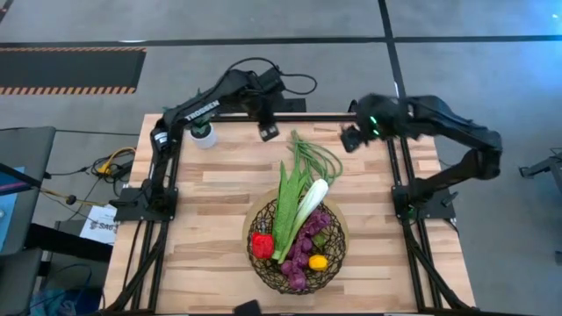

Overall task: Build produce basket
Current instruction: Put the green beans into the black basket

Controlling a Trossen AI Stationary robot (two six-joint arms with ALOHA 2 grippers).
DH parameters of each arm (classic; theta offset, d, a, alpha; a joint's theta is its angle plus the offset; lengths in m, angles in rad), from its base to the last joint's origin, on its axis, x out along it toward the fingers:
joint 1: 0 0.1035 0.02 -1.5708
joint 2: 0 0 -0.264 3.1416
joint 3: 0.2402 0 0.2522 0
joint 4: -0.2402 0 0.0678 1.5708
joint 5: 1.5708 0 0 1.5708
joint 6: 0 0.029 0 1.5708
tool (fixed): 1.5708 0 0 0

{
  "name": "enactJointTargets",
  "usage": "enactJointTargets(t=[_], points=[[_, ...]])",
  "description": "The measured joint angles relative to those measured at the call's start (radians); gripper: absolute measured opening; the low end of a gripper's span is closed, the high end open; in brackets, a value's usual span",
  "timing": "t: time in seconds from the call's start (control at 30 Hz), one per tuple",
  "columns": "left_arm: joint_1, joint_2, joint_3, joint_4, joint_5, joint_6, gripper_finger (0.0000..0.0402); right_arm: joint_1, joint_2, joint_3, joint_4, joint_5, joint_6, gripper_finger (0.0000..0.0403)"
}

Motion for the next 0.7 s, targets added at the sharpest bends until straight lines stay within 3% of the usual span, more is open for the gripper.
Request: enactJointTargets(t=[0.23, 0.43, 0.7], points=[[0.008, -0.058, -0.024, -0.165, -0.135, 0.059, 0.0097, -0.240, 0.154, 0.000, 0.275, -0.312, -0.217, 0.0260], [0.053, -0.160, -0.171, -0.161, -0.137, 0.090, 0.0097, -0.335, 0.327, 0.000, 0.290, -0.338, -0.196, 0.0260], [0.155, -0.349, -0.519, -0.042, -0.137, 0.088, 0.0097, -0.355, 0.524, 0.000, 0.385, -0.458, -0.148, 0.0260]])
